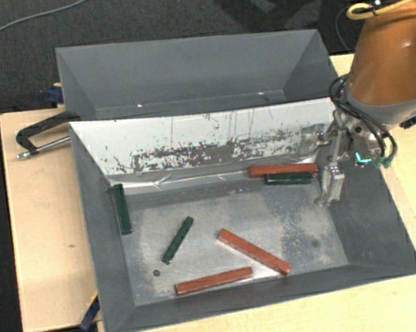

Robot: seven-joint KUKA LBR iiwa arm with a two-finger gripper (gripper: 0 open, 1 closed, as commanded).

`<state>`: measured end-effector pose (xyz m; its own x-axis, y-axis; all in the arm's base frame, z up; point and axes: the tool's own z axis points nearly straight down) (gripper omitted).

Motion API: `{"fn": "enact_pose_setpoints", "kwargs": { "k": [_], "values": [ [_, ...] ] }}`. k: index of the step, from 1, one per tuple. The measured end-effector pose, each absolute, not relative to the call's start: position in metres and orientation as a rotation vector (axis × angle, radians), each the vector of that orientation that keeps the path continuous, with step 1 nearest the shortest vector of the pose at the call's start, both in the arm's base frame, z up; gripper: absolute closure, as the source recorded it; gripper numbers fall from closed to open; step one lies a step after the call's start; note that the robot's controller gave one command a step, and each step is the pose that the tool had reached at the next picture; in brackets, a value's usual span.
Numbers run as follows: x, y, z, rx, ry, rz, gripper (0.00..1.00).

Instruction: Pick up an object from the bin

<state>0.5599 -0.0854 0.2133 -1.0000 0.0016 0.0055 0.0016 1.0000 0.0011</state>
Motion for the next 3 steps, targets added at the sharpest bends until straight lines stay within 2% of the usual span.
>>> {"fn": "enact_pose_setpoints", "kwargs": {
  "k": [1, 2, 3],
  "values": [
    [0.521, -0.017, 0.185, 0.199, -3.132, -0.006, 0.00],
    [0.499, 0.017, 0.071, 0.297, -3.119, -0.005, 0.00],
    [0.502, 0.015, 0.075, 0.295, -3.128, -0.001, 1.00]
  ]
}}
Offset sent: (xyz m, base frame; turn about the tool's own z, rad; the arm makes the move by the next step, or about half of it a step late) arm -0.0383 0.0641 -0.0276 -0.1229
